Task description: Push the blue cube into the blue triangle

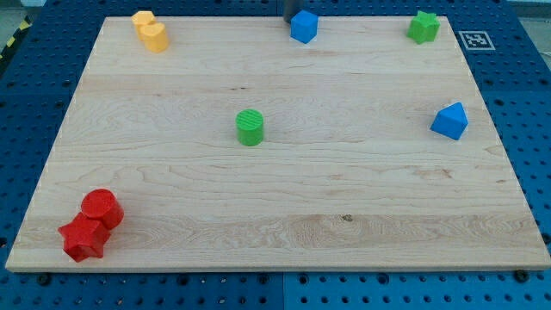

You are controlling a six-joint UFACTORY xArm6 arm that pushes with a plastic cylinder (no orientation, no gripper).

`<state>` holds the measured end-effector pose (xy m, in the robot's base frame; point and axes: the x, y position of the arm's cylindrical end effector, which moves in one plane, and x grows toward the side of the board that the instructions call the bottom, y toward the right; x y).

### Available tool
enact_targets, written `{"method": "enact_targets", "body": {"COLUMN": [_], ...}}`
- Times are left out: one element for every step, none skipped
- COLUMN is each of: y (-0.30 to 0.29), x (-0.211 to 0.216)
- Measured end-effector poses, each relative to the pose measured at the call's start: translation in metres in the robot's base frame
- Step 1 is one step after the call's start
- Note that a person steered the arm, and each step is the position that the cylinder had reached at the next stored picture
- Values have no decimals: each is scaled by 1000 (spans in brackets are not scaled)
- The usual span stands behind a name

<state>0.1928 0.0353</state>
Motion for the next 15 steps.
{"method": "enact_targets", "body": {"y": [1,2,16,32,59,88,104,114,119,110,82,81,105,114,116], "x": [0,16,44,73,97,122,146,162,164,157,156,158,180,206,212]}}
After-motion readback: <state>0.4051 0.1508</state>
